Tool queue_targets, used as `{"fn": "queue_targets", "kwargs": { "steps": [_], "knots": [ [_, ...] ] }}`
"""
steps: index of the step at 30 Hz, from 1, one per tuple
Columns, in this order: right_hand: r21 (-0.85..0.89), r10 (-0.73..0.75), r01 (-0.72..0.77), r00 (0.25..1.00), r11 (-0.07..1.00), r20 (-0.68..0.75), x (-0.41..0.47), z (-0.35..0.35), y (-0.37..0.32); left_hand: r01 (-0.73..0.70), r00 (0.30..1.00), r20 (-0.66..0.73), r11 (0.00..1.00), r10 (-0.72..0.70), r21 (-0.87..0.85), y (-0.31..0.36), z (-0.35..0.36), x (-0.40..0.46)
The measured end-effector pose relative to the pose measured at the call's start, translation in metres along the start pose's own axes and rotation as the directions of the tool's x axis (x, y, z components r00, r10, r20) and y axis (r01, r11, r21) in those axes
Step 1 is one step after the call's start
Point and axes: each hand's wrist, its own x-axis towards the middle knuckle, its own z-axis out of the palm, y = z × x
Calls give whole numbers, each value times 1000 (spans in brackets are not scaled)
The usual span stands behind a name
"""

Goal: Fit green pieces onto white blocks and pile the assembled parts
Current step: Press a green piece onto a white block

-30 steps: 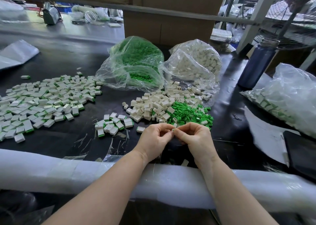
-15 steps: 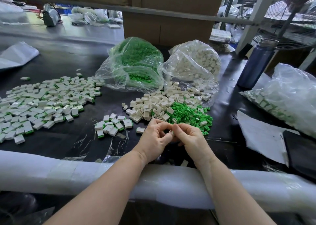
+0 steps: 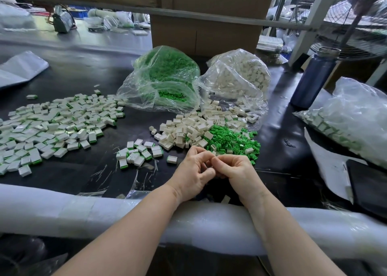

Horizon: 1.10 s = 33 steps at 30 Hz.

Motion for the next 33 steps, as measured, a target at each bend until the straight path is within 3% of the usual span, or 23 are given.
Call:
{"fn": "queue_targets", "kwargs": {
  "steps": [33],
  "knots": [
    [-3, 19, -19, 999, 1000, -40, 1, 0, 1, -17, 999, 39, 997, 14, 74, -2, 2, 2]
  ]
}}
